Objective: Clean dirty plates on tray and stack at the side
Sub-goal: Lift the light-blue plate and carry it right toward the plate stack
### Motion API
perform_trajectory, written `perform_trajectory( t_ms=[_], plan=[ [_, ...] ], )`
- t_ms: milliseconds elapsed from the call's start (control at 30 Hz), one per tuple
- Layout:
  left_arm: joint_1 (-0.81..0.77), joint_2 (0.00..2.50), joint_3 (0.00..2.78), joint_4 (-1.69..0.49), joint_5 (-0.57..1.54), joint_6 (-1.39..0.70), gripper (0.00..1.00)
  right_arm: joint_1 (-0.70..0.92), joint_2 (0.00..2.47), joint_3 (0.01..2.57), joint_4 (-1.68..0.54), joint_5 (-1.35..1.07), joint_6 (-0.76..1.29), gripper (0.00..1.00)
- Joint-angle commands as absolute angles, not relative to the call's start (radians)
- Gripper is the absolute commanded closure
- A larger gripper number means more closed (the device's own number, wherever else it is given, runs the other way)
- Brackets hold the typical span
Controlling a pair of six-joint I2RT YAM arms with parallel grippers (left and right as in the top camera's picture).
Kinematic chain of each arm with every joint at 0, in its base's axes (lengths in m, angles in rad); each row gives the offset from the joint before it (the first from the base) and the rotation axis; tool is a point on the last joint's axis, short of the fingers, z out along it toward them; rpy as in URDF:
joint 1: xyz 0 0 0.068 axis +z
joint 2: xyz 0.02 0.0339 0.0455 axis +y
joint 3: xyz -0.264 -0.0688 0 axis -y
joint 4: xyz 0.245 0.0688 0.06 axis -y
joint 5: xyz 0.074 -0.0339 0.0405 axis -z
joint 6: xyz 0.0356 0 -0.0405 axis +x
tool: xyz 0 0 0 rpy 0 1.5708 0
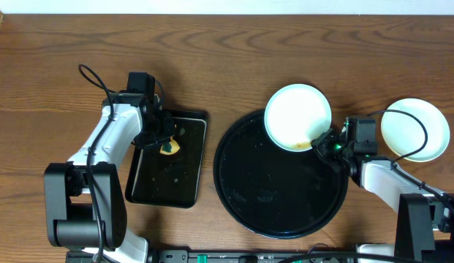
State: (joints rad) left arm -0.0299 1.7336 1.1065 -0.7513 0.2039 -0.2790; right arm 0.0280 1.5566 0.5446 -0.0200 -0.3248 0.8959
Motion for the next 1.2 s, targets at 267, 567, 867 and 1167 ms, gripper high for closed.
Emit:
perform_trajectory(
  t_ms=[267,567,867,1167],
  plan=[
    [-0.029,1.728,1.1,-0.754,0.21,-0.259,0.92,0.033,1.478,0.695,-0.492,-0.033,0.595,0.98],
    [-0.029,1.728,1.1,-0.754,0.21,-0.259,0.92,0.168,1.44,0.973,-0.867,0.3,0.474,0.98],
    [-0.03,1.728,1.1,-0.754,0.21,-0.259,0.92,0.315,1.44,1.182,-1.097,0.599,0.511,0.98],
    [-0.029,1.728,1.1,-0.754,0.21,-0.259,0.92,0.467,1.44,1.36,-1.311,0.851,0.511,0.99]
  ],
)
